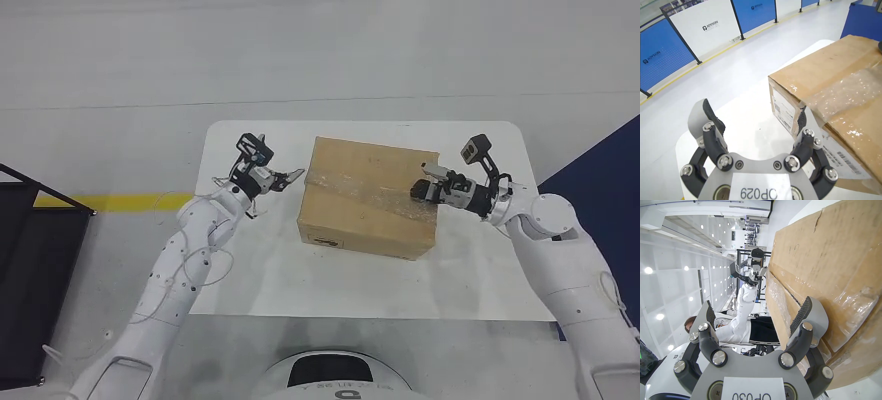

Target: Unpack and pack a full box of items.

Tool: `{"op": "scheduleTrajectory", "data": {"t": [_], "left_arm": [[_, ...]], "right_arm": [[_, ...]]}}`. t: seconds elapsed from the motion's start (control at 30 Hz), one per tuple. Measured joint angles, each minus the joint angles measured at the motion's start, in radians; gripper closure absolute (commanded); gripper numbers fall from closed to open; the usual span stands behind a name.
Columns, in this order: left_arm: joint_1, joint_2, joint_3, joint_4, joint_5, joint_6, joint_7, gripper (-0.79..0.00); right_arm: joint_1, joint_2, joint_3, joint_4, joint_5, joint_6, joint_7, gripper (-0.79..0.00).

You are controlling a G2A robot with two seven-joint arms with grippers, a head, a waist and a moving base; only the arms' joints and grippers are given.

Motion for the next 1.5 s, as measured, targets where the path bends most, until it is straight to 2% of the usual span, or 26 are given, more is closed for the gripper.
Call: {"op": "scheduleTrajectory", "data": {"t": [0.17, 0.53, 0.63, 0.87, 0.97, 1.13, 1.3, 1.5], "left_arm": [[-0.026, -0.004, 0.026, 0.014, 0.007, -0.011, 0.004, -0.785], [-0.052, -0.009, 0.067, 0.044, 0.029, -0.019, 0.0, -0.785], [-0.058, -0.011, 0.076, 0.047, 0.029, -0.019, 0.0, -0.785], [-0.064, -0.014, 0.096, 0.052, 0.039, -0.023, -0.007, -0.785], [-0.066, -0.014, 0.105, 0.057, 0.045, -0.028, -0.012, -0.785], [-0.071, -0.018, 0.123, 0.064, 0.049, -0.028, -0.015, -0.785], [-0.076, -0.02, 0.136, 0.069, 0.049, -0.028, -0.015, -0.785], [-0.083, -0.021, 0.143, 0.076, 0.053, -0.031, -0.015, -0.785]], "right_arm": [[0.008, -0.004, -0.011, 0.001, -0.013, 0.034, -0.003, -0.785], [-0.02, -0.004, 0.011, -0.017, -0.016, 0.014, -0.017, -0.785], [-0.038, -0.004, 0.03, -0.03, -0.006, -0.032, -0.034, -0.785], [-0.162, -0.008, 0.134, -0.07, 0.145, -0.308, -0.104, -0.785], [-0.205, -0.009, 0.167, -0.08, 0.188, -0.363, -0.105, -0.785], [-0.221, -0.009, 0.186, -0.079, 0.191, -0.337, -0.105, -0.785], [-0.212, -0.008, 0.188, -0.063, 0.126, -0.253, -0.131, -0.785], [-0.243, -0.01, 0.215, -0.064, 0.142, -0.265, -0.132, -0.785]]}}
